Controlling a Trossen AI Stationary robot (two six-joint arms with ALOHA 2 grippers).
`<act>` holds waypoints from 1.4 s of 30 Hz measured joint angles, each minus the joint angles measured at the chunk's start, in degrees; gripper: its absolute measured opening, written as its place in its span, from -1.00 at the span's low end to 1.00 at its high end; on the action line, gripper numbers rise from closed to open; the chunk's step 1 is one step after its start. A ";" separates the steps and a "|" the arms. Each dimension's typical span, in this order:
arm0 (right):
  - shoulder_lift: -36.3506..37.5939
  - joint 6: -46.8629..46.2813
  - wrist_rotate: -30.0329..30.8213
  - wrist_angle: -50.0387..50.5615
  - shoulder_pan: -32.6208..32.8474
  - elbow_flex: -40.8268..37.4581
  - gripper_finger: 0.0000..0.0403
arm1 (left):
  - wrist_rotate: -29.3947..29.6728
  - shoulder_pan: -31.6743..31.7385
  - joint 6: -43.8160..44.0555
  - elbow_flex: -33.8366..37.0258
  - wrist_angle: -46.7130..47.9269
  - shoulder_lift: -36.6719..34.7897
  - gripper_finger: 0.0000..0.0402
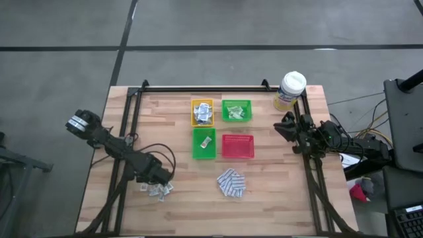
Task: Pick & Place First Aid Supplies
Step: Put the orange ointment pack into the bottom green bin
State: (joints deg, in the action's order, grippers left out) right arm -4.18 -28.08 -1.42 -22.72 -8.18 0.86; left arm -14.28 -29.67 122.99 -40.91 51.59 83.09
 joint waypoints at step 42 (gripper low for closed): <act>0.02 1.07 0.10 0.27 0.00 0.00 -0.58 | 0.08 2.08 2.84 3.04 -2.05 1.36 -0.58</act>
State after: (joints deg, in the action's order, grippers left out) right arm -4.16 -27.00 -1.32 -22.45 -8.19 0.86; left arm -14.20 -27.59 125.83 -37.87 49.54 84.44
